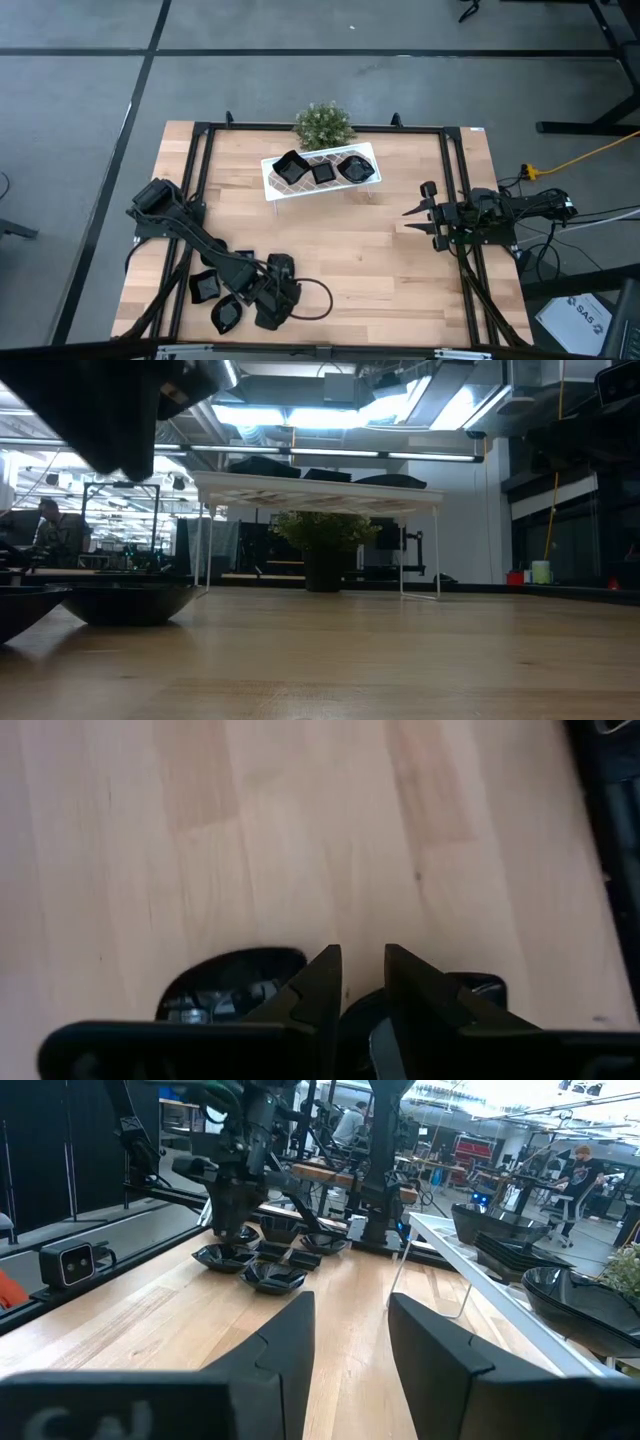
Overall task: Pick & Place Mini shaped plates
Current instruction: Stack the leaf shaped plate on top of the leaf shaped plate on the shelf
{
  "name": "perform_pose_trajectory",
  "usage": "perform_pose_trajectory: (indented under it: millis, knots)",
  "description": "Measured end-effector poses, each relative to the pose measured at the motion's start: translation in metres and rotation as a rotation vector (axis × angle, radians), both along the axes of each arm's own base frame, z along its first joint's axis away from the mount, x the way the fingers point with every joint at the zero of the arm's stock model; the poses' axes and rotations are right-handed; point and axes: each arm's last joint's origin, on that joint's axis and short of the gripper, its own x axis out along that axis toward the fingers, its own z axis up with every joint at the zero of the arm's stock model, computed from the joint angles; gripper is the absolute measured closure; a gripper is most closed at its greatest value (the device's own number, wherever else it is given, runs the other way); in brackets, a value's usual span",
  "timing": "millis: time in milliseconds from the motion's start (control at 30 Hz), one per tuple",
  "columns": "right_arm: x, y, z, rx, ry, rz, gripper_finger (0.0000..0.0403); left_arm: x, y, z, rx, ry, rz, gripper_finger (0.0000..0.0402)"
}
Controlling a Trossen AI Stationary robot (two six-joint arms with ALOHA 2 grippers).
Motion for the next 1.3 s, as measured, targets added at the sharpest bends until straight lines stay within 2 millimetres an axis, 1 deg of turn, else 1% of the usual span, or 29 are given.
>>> perform_pose_trajectory:
  millis: [167,300,600,767,1100,1300]
  knots:
    - [0.0,0.0,0.0,0.0,0.0,0.0,0.0273,0.0,0.003,-0.013,0.007,0.025,0.078,0.0327]
    - [0.0,0.0,0.0,0.0,0.0,0.0,0.0273,0.004,0.005,-0.018,0.022,0.02,0.099,0.0327]
    - [0.0,0.0,0.0,0.0,0.0,0.0,0.0273,0.015,0.014,-0.042,-0.002,0.114,0.165,0.0327]
    - [0.0,0.0,0.0,0.0,0.0,0.0,0.0273,0.017,0.017,-0.043,-0.001,0.122,0.174,0.0327]
    - [0.0,0.0,0.0,0.0,0.0,0.0,0.0273,0.012,0.02,-0.045,0.02,0.173,0.214,0.0327]
    - [0.0,0.0,0.0,0.0,0.0,0.0,0.0273,0.012,0.02,-0.045,0.017,0.174,0.217,0.0327]
